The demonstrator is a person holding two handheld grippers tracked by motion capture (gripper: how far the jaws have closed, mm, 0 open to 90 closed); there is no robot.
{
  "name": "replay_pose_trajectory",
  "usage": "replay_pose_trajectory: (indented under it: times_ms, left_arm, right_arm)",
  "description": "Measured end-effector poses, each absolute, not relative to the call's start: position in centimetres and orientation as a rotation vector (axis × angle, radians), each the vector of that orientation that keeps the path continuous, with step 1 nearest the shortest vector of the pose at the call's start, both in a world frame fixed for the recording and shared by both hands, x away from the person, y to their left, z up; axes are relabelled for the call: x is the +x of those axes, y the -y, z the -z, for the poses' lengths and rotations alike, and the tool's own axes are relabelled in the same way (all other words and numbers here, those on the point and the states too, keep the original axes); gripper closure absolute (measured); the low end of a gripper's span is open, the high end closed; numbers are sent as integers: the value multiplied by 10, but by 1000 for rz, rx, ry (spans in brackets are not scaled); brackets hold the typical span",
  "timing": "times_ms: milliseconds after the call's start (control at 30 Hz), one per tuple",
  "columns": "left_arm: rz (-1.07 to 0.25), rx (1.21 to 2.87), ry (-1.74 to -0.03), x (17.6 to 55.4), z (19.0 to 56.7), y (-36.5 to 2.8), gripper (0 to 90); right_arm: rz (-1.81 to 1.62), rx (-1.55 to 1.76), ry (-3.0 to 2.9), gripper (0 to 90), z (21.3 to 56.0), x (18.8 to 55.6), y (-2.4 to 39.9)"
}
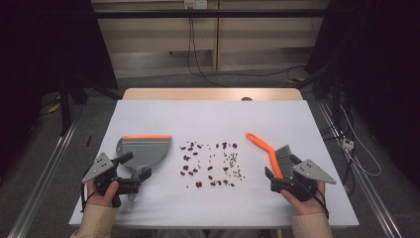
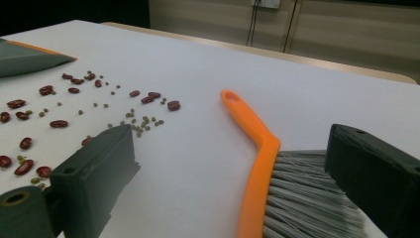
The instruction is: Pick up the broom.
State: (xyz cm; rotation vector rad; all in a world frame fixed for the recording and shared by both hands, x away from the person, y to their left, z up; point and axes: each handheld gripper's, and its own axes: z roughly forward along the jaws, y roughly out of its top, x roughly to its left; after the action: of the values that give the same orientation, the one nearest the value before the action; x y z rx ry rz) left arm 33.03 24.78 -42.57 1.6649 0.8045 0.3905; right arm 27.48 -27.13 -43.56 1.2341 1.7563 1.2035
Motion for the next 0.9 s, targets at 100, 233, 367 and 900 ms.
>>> replay_pose_trajectory:
  times_ms: [100, 233, 367, 900]
  left_arm:
    - [-385, 1671, -801, 330, 426, -247, 32]
    - [-383, 1669, -799, 330, 426, -248, 32]
    - [-382, 1666, -802, 330, 426, -248, 31]
    - [-365, 1663, -797, 331, 427, -247, 35]
  right_arm:
    - [-1162, 1253, -1804, 52, 434, 285, 270]
    - [-1154, 1286, -1807, 75, 432, 296, 271]
    - [-1139, 1317, -1837, 127, 429, 312, 273]
    - [-1057, 1459, -1967, 421, 426, 358, 288]
